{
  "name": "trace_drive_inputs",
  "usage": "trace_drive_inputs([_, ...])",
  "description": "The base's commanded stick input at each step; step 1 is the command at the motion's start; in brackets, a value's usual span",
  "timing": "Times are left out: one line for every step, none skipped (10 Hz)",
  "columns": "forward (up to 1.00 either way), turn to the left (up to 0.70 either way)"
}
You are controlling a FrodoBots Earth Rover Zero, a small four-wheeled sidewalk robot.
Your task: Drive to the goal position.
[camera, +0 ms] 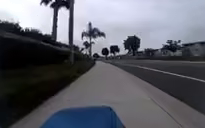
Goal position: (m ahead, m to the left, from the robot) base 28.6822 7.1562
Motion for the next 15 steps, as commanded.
trace_drive_inputs([1.00, 0.00])
trace_drive_inputs([1.00, 0.00])
trace_drive_inputs([1.00, 0.00])
trace_drive_inputs([1.00, 0.00])
trace_drive_inputs([1.00, 0.00])
trace_drive_inputs([1.00, 0.00])
trace_drive_inputs([1.00, 0.00])
trace_drive_inputs([1.00, 0.00])
trace_drive_inputs([1.00, 0.00])
trace_drive_inputs([1.00, 0.00])
trace_drive_inputs([1.00, 0.00])
trace_drive_inputs([1.00, 0.00])
trace_drive_inputs([1.00, 0.00])
trace_drive_inputs([1.00, 0.00])
trace_drive_inputs([1.00, 0.00])
